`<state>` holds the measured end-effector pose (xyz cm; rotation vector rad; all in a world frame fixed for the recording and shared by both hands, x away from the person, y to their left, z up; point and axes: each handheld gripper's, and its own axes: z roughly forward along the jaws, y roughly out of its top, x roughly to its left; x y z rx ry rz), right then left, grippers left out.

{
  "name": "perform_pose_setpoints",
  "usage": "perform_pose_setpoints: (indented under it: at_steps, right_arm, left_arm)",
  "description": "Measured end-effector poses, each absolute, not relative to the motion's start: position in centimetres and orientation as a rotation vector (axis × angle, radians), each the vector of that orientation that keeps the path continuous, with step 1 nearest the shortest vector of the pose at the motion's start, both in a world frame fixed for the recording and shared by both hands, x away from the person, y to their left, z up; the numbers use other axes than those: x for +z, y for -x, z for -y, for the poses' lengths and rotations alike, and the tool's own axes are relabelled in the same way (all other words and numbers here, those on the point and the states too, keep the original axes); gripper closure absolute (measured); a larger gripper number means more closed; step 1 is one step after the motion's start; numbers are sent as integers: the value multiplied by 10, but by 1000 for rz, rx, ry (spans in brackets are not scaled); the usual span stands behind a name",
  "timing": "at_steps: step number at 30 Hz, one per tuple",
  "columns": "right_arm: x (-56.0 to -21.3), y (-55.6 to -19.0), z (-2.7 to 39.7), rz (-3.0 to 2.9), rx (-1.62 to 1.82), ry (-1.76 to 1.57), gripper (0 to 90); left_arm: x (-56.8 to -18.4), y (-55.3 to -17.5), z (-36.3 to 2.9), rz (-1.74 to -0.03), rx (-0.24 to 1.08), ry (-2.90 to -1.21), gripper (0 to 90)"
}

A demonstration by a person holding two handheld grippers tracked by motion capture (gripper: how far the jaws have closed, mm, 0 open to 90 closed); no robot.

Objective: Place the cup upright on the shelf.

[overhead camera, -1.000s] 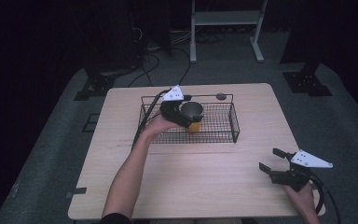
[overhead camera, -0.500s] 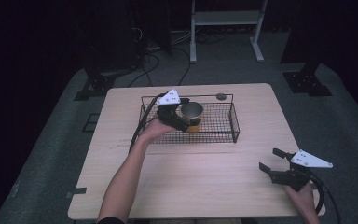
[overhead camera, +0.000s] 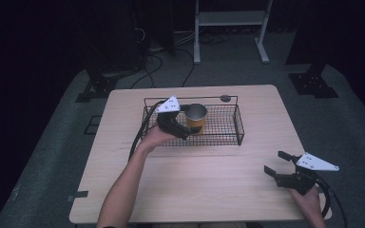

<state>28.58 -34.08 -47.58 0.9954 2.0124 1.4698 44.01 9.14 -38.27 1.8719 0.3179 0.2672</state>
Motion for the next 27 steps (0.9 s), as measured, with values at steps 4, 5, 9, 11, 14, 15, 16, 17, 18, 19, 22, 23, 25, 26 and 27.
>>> perform_pose_setpoints:
  at_steps: [4,5,9,11,14,15,16,17,18,19,22,23,25,26,27]
  right_arm:
    - [-476,-286,341,-2012,1470,-996,128]
    - [-476,-286,341,-2013,1470,-995,128]
    - [-476,-286,341,-2014,1469,-994,128]
    - [-476,-286,341,-2013,1470,-994,128]
    - [-476,-286,341,-2013,1469,-994,128]
    - [-476,-286,341,-2014,1468,-993,128]
    - [-476,-286,341,-2014,1468,-993,128]
    - [-476,-286,341,-2014,1468,-992,128]
    - [-476,-286,341,-2014,1468,-992,128]
    - [-476,-286,340,-2014,1467,-992,128]
    - [-476,-286,340,-2015,1466,-992,128]
    - [-476,-286,340,-2015,1466,-992,128]
    - [-476,-286,340,-2016,1465,-992,128]
    - [-476,-286,340,-2015,1466,-991,128]
    - [-476,-286,340,-2015,1466,-992,128]
  left_arm:
    - [-386,-435,-93,-315,267,-1876,0]
    - [-387,-433,-94,-318,262,-1876,0]
    - [-389,-429,-95,-316,265,-1872,0]
    - [-390,-427,-96,-316,265,-1869,0]
    - [-391,-423,-98,-313,264,-1865,0]
    - [-391,-422,-98,-314,264,-1869,0]
    - [-392,-421,-98,-309,266,-1869,0]
    - [-393,-417,-99,-307,263,-1864,0]
    - [-393,-417,-99,-307,263,-1864,0]
    - [-393,-416,-99,-304,263,-1865,0]
    - [-394,-411,-100,-300,265,-1866,0]
    - [-395,-411,-101,-300,264,-1865,0]
    - [-395,-408,-101,-300,262,-1865,0]
    - [-396,-407,-102,-296,262,-1863,0]
    - [-396,-406,-103,-297,258,-1862,0]
